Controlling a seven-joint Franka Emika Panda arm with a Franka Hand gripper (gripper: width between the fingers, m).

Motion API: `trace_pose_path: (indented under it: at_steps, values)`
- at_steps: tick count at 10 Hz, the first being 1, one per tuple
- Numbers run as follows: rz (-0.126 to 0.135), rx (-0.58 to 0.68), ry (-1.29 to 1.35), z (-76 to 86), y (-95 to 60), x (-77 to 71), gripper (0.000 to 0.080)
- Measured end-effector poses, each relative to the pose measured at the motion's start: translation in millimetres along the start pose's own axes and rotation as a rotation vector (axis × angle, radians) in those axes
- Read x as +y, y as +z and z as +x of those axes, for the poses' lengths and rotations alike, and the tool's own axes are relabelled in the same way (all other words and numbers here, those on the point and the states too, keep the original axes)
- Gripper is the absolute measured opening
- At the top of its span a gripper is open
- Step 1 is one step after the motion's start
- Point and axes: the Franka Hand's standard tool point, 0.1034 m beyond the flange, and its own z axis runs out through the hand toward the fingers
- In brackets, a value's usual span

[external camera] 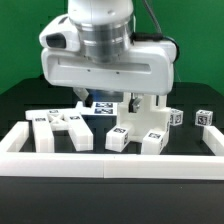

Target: Assemble chair

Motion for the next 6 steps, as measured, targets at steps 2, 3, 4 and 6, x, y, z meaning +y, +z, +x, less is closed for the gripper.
trace_pose_path:
  at_steps: [2,3,4,6]
  values:
    - [0.001,0.147,-0.007,10.1,-1.9,-0.4,0.0649]
    - [-0.001,0.191,-0.008,8.5,0.1,-0.4,0.0649]
    - [-0.007,0.267,-0.027,15.2,-1.8,0.9,0.0649]
    - [-0.029,0.279,-0.207,17.0,-8.1,16.8,0.0649]
